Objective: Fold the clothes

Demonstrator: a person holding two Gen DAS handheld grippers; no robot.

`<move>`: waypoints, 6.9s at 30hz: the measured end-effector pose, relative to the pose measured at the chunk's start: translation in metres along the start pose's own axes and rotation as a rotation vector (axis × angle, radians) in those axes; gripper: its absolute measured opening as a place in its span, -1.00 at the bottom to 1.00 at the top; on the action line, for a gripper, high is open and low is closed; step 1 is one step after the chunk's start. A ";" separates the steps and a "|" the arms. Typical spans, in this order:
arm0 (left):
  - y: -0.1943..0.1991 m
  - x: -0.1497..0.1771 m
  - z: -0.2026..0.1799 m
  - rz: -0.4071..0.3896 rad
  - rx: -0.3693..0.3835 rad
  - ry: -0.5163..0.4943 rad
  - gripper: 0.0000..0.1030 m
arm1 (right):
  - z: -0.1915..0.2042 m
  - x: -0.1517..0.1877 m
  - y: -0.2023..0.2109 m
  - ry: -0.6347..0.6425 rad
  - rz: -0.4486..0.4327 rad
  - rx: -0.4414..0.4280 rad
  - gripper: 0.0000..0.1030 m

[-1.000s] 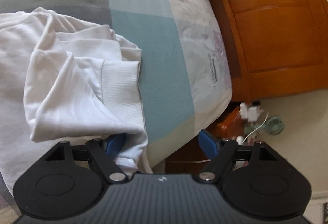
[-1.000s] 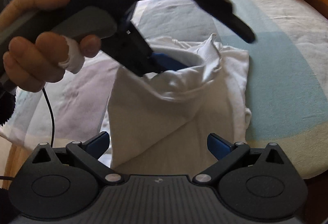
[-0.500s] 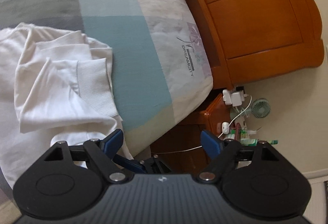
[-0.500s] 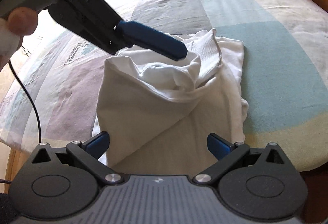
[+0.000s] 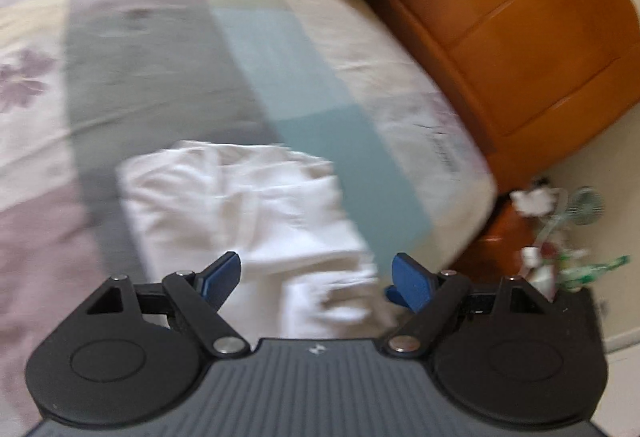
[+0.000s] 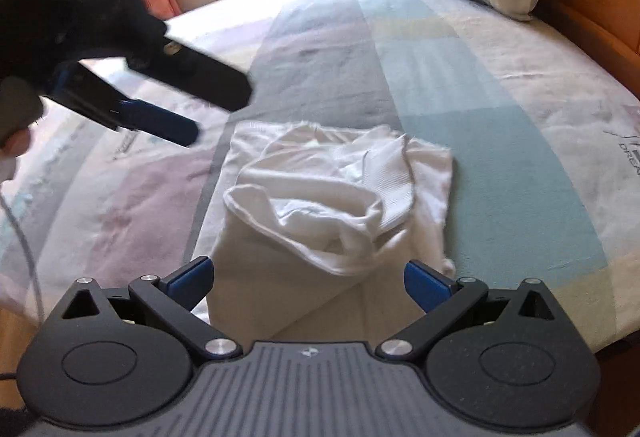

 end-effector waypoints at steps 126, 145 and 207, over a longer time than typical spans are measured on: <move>-0.072 -0.010 0.052 -0.180 -0.028 -0.226 0.63 | -0.064 -0.071 -0.030 0.125 -0.232 0.042 -0.19; -0.074 -0.010 0.057 -0.222 -0.166 -0.259 0.62 | -0.127 -0.068 -0.045 -0.173 -0.213 -0.021 -0.85; -0.056 0.072 0.024 -0.135 -0.041 -0.058 0.78 | -0.052 -0.001 -0.007 0.034 -0.102 -0.060 0.26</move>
Point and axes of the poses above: each gripper's, at about its wrist camera, not at the fingertips, and y roughly against the way its jaws point, z to its left, x to its underside, the point moved 4 cm from there along -y, roughly the way its jaws point, and after that the axes turned 5 degrees about z, right-handed, at the moved point
